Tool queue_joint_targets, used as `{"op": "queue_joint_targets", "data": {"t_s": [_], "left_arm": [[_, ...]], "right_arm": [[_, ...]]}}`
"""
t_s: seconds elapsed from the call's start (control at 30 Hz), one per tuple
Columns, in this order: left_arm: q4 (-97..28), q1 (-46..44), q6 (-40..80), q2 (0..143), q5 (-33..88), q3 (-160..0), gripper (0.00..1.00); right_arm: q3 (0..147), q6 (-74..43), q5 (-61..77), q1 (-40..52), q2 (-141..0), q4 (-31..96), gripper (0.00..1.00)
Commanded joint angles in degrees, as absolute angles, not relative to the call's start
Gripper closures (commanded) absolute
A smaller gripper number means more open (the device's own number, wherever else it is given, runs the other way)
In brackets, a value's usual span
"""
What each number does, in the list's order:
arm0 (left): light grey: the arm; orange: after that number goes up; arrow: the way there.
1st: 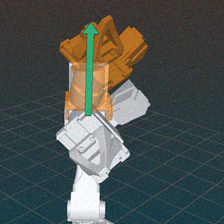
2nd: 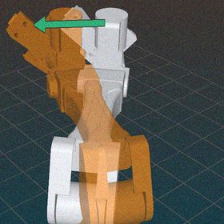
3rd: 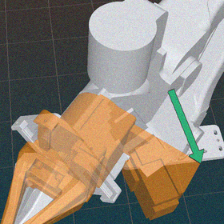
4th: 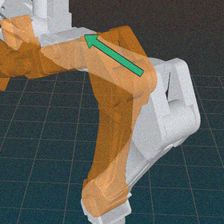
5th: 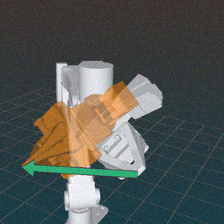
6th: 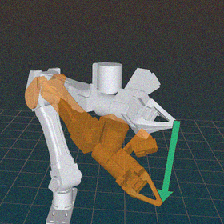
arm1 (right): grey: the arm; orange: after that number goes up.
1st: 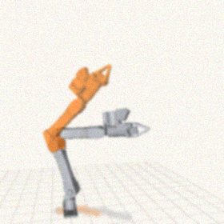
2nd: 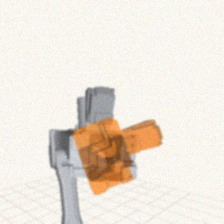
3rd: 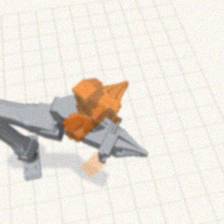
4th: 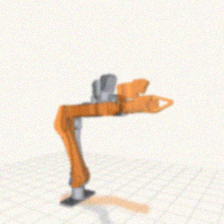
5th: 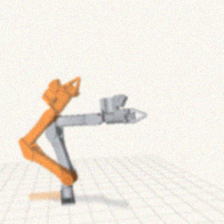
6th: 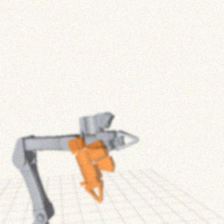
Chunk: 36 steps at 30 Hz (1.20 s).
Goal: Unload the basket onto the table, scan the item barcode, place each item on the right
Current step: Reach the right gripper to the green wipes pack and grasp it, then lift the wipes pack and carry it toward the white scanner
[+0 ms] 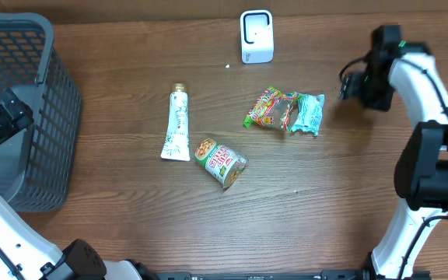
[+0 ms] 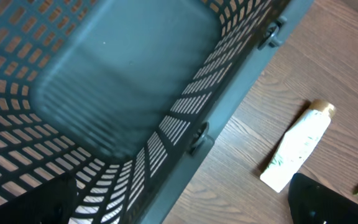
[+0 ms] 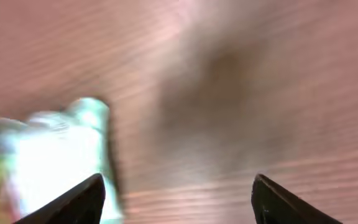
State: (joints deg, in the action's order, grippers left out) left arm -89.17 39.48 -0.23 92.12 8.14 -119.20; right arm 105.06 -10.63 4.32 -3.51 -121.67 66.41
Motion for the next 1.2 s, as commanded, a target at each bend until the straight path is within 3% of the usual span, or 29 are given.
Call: {"op": "queue_joint_targets", "data": {"t_s": [0.0,0.1,0.13,0.17,0.33,0.43,0.53,0.57,0.77,0.87,0.97,1.0,1.07,1.17], "left_arm": [[-89.12,39.68,-1.15,92.05,8.43,-119.31,0.0],[-89.12,39.68,-1.13,92.05,8.43,-119.31,0.0],[-89.12,39.68,-1.15,92.05,8.45,-119.31,0.0],[-89.12,39.68,-1.15,92.05,8.45,-119.31,0.0],[-89.14,39.68,-1.15,92.05,8.43,-119.31,0.0],[-89.12,39.68,-1.15,92.05,8.45,-119.31,0.0],[-89.14,39.68,-1.15,92.05,8.45,-119.31,0.0],[-89.12,39.68,-1.15,92.05,8.43,-119.31,0.0],[-89.14,39.68,-1.13,92.05,8.45,-119.31,0.0],[-89.12,39.68,-1.15,92.05,8.45,-119.31,0.0],[-89.12,39.68,-1.15,92.05,8.43,-119.31,0.0],[-89.14,39.68,-1.13,92.05,8.43,-119.31,0.0],[-89.14,39.68,-1.15,92.05,8.43,-119.31,0.0],[-89.14,39.68,-1.15,92.05,8.43,-119.31,0.01]], "right_arm": [[115.28,-10.0,24.93,-1.83,-120.55,67.66,0.24],[111.26,-12.01,27.86,2.44,-120.68,67.61,0.28],[108.95,-14.24,26.11,3.49,-120.68,67.64,0.37],[106.15,-18.98,23.49,4.36,-120.68,67.37,0.39],[97.27,-22.57,19.86,5.41,-120.68,63.46,0.44],[92.42,-20.03,16.99,5.96,-120.68,58.52,0.44],[91.33,-15.05,14.37,7.7,-120.68,56.88,0.37],[91.33,-14.94,8.71,8.03,-120.68,58.59,0.32],[94.17,-14.44,-11.84,3.73,-120.66,68.45,0.34],[99.77,-10.52,-10.98,0.91,-120.66,70.04,0.3],[109.93,-6.83,-2.07,-2.9,-120.66,73.47,0.09],[112.2,-4.8,3.75,-4.58,-120.66,74.13,0.06],[113.16,0.23,17.19,-8.78,-120.68,73.6,0.07],[111.66,6.63,26.02,-11.64,-121.56,72.07,0.07]]}}
